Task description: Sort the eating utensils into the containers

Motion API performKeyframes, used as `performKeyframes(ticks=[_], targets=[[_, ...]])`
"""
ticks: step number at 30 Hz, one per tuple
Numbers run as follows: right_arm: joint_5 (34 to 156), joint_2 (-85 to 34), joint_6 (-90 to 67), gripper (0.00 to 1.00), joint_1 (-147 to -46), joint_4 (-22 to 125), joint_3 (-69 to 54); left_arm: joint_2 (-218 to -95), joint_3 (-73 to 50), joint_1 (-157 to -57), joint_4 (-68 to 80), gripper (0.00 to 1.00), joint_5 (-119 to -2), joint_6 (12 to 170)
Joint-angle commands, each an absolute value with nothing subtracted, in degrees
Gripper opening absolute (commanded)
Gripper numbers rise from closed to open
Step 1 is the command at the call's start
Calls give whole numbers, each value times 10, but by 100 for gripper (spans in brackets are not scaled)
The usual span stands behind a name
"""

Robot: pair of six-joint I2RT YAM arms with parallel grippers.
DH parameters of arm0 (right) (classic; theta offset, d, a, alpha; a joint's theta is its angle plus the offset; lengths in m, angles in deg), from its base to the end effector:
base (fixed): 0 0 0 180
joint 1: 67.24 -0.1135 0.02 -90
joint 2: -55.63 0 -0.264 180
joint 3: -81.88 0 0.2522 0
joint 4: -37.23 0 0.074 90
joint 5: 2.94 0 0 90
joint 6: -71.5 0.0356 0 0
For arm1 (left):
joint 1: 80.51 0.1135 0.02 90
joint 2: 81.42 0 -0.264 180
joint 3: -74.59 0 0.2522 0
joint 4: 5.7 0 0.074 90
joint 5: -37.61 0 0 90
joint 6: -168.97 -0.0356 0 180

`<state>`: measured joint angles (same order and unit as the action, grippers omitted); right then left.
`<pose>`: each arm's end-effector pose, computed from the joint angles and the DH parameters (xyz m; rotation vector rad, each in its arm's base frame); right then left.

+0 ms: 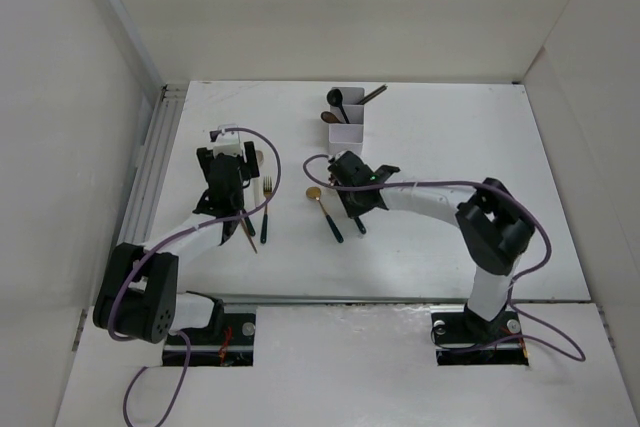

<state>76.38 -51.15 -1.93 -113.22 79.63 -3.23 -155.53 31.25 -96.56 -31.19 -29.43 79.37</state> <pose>0.2676 0.2674 0.1751 -0.6195 2.5857 0.1054 0.2640 -0.0615 0.2286 -0.0771 1.6551 0.1149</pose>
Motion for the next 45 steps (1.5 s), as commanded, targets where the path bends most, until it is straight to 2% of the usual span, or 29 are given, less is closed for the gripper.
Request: performKeyframes(ticks=[1, 4, 7, 14, 20, 29, 43, 44, 45], targets=[[680, -407, -79, 0, -1135, 705, -26, -1537, 312, -968, -340, 73, -287, 791], [640, -342, -182, 0, -1135, 576, -10, -1542, 306, -968, -340, 73, -293, 791], [658, -334, -276, 0, -1109, 450, -16, -1547, 301, -968, -334, 73, -293, 791], [836, -485, -310, 0, -1001, 358, -184, -1580, 277, -968, -329, 73, -298, 791], [912, -539, -322, 0, -957, 210, -177, -1610, 250, -968, -312, 73, -292, 791], [972, -609, -297, 0, -925, 145, -191, -1668, 195, -968, -297, 73, -292, 796], [929, -662, -275, 0, -919, 103, -160, -1674, 184, -968, -288, 74, -281, 796], [929, -662, -275, 1, -919, 103, -160, -1674, 179, -968, -288, 74, -281, 796], [929, -662, -275, 9, -919, 103, -160, -1674, 179, -968, -288, 74, -281, 796]])
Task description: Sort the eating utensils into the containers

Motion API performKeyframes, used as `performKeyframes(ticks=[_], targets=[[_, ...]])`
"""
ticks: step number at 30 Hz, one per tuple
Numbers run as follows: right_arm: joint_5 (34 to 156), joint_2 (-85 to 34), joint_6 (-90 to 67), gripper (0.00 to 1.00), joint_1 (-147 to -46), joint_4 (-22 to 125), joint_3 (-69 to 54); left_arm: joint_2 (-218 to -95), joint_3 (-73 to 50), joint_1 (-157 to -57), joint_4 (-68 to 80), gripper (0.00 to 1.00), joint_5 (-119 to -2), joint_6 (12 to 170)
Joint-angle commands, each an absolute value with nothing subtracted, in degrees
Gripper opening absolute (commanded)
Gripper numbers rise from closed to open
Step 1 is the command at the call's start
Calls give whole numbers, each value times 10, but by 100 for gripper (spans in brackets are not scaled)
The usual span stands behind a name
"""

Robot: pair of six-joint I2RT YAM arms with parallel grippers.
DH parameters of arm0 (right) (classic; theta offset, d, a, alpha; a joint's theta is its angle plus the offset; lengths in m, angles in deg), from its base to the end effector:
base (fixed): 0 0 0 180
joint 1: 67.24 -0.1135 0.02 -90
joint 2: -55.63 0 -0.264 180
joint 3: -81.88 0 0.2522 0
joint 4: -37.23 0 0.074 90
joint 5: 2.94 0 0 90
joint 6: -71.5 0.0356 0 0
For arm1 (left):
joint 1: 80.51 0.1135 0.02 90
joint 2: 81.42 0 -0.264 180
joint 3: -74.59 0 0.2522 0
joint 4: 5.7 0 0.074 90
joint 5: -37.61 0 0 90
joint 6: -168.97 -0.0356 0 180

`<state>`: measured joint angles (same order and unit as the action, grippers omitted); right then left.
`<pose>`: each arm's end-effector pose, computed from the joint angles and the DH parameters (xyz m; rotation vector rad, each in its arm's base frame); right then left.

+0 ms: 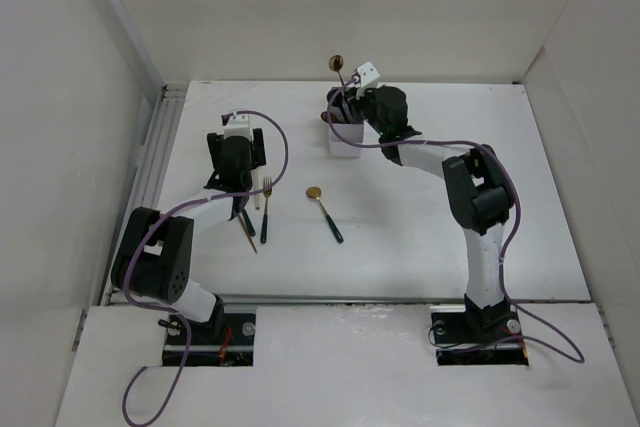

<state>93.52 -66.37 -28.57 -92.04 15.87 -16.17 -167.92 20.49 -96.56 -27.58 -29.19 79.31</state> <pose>0.4519 0.2132 0.2301 -0.5691 1.5204 0.2893 0.3131 -0.0755 0.2224 -0.0556 1.7407 0.1454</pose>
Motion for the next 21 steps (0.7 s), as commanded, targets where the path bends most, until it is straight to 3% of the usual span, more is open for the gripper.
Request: performKeyframes(ticks=[1, 3, 4, 9, 12, 18, 21], targets=[[929, -662, -275, 12, -919, 103, -160, -1674, 179, -968, -288, 74, -281, 796], [929, -656, -275, 18, -919, 103, -149, -1674, 179, -968, -288, 74, -281, 796], [929, -650, -275, 26, -919, 103, -148, -1674, 179, -968, -288, 74, -281, 791], [929, -632, -275, 29, -919, 103, -120, -1669, 184, -968, -294, 74, -281, 785], [923, -627, -275, 41, -919, 103, -106, -1663, 189, -968, -299, 74, -281, 785], [930, -585, -275, 42, -914, 103, -88, -1652, 200, -968, -304, 74, -287, 785], [942, -542, -275, 51, -914, 114, -76, -1647, 206, -968, -304, 74, -287, 785]])
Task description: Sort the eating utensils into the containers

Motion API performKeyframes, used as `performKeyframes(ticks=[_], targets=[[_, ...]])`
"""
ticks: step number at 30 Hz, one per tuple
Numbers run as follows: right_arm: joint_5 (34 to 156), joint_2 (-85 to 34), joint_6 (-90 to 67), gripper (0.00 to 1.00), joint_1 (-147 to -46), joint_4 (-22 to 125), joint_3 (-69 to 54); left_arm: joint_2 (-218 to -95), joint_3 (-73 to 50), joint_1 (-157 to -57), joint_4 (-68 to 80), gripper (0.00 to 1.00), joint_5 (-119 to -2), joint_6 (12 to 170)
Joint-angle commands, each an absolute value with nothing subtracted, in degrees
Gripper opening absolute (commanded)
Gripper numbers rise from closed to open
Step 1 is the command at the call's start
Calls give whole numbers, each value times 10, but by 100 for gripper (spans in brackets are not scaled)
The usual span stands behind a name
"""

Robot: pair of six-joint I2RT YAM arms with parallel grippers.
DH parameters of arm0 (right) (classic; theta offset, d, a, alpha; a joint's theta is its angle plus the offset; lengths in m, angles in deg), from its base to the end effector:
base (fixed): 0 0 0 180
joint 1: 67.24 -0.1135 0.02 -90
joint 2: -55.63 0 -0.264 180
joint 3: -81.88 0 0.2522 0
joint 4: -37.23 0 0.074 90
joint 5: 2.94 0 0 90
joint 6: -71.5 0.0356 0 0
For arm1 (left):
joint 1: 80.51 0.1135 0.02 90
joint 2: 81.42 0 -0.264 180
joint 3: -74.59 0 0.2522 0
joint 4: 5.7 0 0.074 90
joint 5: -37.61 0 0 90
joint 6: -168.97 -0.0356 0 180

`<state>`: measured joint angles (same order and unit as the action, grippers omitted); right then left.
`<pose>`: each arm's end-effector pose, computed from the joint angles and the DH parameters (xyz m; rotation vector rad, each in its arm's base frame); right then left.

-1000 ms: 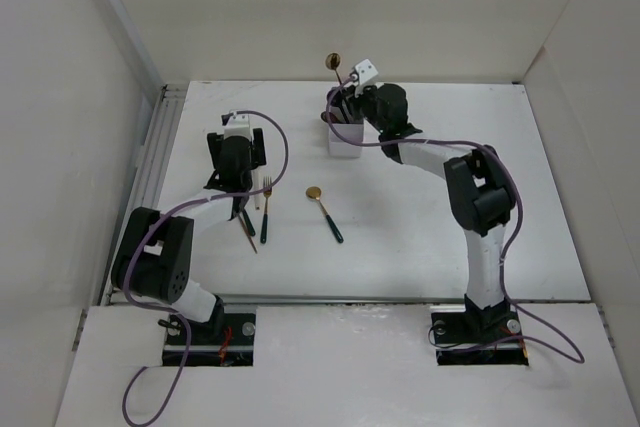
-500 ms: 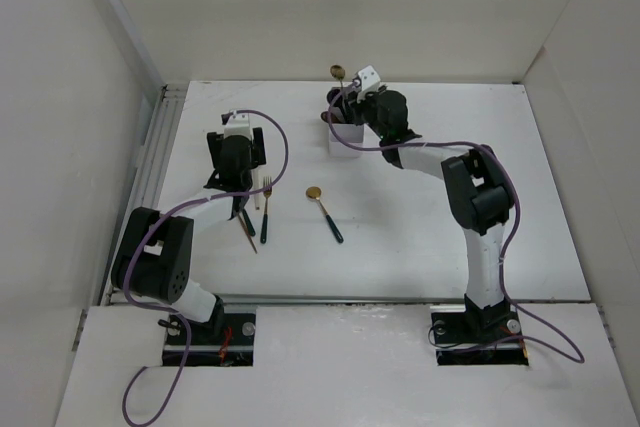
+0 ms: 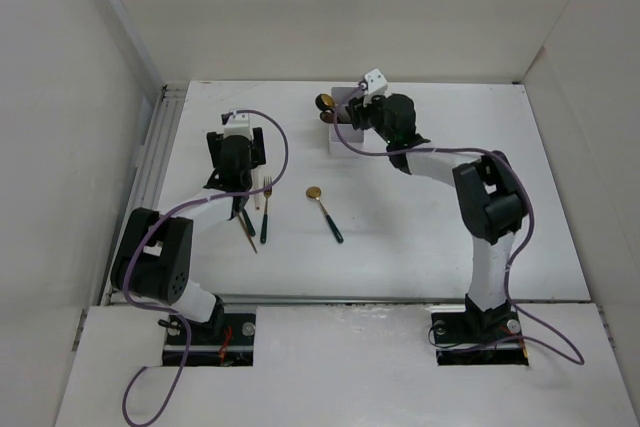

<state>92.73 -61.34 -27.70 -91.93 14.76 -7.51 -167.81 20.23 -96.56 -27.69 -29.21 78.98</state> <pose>0.4276 0.2005 0.2223 -0.5577 1.5714 0.2870 0.3136 -0.0756 0.2246 -0.0526 1.7332 0.1469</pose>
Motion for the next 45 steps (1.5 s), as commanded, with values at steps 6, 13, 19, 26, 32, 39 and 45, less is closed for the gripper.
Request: performKeyframes(ticks=[6, 13, 19, 26, 32, 39, 45], targets=[[890, -484, -280, 69, -974, 412, -153, -1635, 217, -968, -315, 74, -292, 780], [837, -490, -253, 71, -1084, 756, -157, -1607, 248, -968, -328, 74, -297, 780], [862, -472, -161, 71, -1118, 748, -68, -1577, 275, -949, -328, 74, -297, 816], [837, -532, -138, 64, -1157, 755, -61, -1545, 316, -955, -328, 74, -297, 816], [816, -525, -115, 61, -1163, 725, -40, -1520, 337, -975, -328, 75, -292, 811], [790, -500, -89, 58, -1163, 731, -34, -1515, 342, -975, -323, 75, -287, 811], [785, -512, -94, 63, -1178, 763, -124, -1515, 334, -975, -312, 75, -335, 764]])
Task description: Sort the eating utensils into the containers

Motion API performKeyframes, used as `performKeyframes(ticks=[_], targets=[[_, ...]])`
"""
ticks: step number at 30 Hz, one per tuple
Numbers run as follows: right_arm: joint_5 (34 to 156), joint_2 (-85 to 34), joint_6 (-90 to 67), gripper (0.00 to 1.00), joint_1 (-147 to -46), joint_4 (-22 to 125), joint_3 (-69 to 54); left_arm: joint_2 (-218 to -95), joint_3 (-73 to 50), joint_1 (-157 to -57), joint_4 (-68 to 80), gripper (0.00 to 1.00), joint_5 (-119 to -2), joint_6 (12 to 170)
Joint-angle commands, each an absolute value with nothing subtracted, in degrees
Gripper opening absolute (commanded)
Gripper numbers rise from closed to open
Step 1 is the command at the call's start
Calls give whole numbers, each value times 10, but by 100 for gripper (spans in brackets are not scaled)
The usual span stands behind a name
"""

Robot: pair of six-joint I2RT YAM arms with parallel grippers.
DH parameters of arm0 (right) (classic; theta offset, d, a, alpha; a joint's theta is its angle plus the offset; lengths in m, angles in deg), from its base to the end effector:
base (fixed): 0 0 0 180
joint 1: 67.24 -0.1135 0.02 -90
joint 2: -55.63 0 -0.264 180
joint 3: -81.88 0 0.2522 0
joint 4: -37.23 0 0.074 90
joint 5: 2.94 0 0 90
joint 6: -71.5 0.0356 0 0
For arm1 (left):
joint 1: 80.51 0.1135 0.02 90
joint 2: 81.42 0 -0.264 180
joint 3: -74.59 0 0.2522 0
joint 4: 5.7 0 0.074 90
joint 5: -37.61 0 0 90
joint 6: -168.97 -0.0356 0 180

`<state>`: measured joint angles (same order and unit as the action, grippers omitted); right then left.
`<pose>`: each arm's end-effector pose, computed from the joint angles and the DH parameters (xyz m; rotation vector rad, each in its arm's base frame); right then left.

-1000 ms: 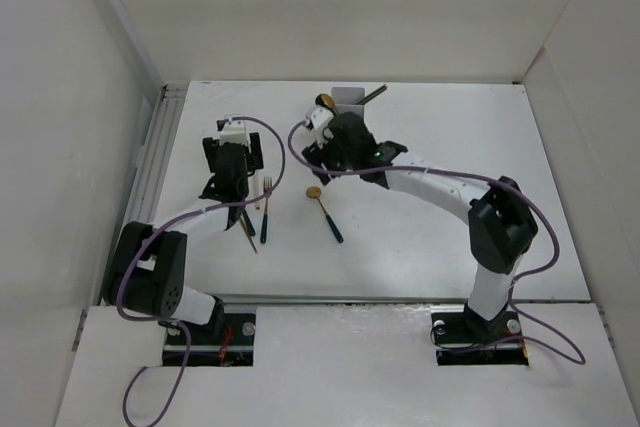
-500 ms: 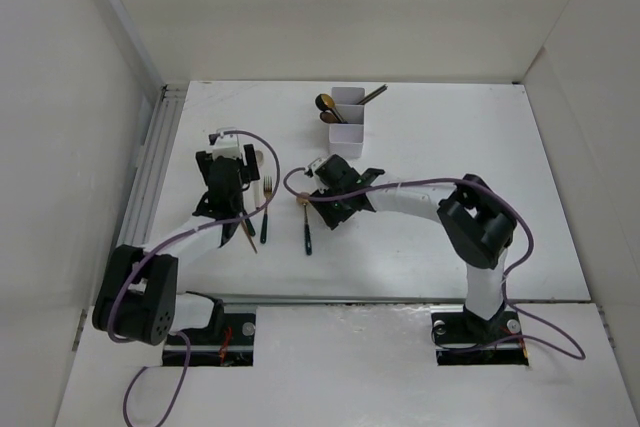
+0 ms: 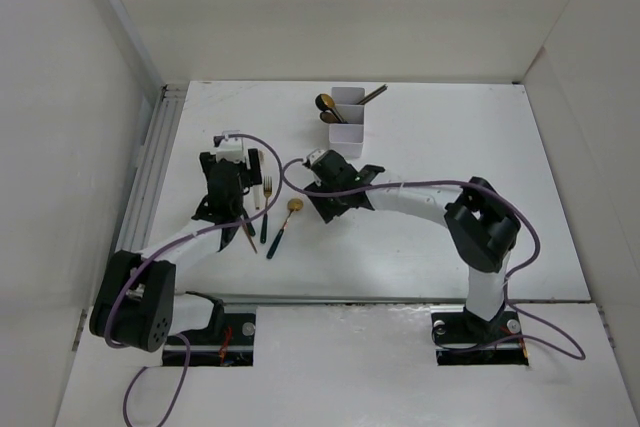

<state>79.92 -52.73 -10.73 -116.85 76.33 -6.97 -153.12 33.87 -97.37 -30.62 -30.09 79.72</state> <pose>0.2612 0.3001 0.1865 -0.8841 2.4403 0.2080 0.2524 -0.0624 0.2230 -0.0582 1.6685 0.0939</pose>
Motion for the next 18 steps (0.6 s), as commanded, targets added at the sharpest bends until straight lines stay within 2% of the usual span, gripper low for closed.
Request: performKeyframes(ticks=[1, 2, 3, 5, 7, 10, 14, 18], targets=[[764, -512, -87, 64, -1178, 758, -124, -1509, 327, -975, -290, 74, -466, 723], [749, -503, -80, 64, -1178, 758, -124, -1502, 317, -980, -254, 78, -556, 597], [734, -490, -65, 65, -1178, 758, -124, -1502, 302, -980, -126, 79, -636, 518], [726, -469, -58, 65, -1161, 752, -97, -1502, 257, -988, -6, 84, -740, 428], [726, -428, -35, 65, -1142, 732, -72, -1520, 227, -993, 144, 84, -763, 366], [758, -356, -16, 65, -1088, 702, -9, -1542, 192, -999, 247, 82, -779, 361], [780, -298, -18, 65, -1050, 677, 30, -1594, 125, -1035, 306, 82, -779, 357], [788, -293, -47, 65, -1036, 693, 24, -1664, 57, -1064, 400, 74, -767, 348]])
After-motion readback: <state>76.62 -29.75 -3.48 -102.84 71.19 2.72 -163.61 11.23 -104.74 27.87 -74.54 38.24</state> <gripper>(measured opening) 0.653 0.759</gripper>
